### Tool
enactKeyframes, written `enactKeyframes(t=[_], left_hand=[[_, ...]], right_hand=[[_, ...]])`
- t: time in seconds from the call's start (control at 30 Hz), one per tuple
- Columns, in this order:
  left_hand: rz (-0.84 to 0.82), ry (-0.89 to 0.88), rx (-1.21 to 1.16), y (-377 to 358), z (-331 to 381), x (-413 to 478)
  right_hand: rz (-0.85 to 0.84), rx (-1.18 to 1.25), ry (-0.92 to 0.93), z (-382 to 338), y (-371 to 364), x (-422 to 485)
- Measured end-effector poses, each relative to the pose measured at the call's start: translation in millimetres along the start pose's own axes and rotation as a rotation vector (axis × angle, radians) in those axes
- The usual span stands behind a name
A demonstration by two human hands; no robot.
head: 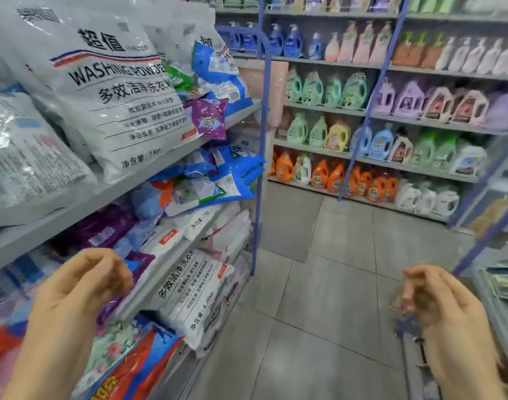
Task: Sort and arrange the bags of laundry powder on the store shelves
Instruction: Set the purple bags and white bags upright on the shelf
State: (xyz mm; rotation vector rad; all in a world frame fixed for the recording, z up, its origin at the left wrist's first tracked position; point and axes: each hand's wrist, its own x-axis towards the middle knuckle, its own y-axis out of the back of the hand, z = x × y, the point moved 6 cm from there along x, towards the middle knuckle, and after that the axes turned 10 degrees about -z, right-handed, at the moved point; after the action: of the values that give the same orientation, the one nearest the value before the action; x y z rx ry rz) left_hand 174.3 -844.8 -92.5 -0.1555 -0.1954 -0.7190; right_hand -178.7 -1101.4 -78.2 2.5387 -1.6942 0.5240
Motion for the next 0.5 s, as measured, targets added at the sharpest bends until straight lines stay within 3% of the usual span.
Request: enactKeyframes(t=[0.07, 0.13, 0.23, 0.5], left_hand=[[-0.114, 0.096, -0.216, -24, -16, 37], [-0.263, 0.098, -0.205, -51, -15, 75], [-0.049, 0.007, -0.075, -61, -34, 145], [-0.15, -0.076, -0.042, -120, -34, 272]], right_hand=[[0.003, -0.004, -0.002, 16, -1, 36], [0.004, -0.008, 0.005, 29, -6, 75], [0.015, -0.018, 0.003, 49, -13, 135], [-0.018, 0.05, 0.014, 88, -52, 273]])
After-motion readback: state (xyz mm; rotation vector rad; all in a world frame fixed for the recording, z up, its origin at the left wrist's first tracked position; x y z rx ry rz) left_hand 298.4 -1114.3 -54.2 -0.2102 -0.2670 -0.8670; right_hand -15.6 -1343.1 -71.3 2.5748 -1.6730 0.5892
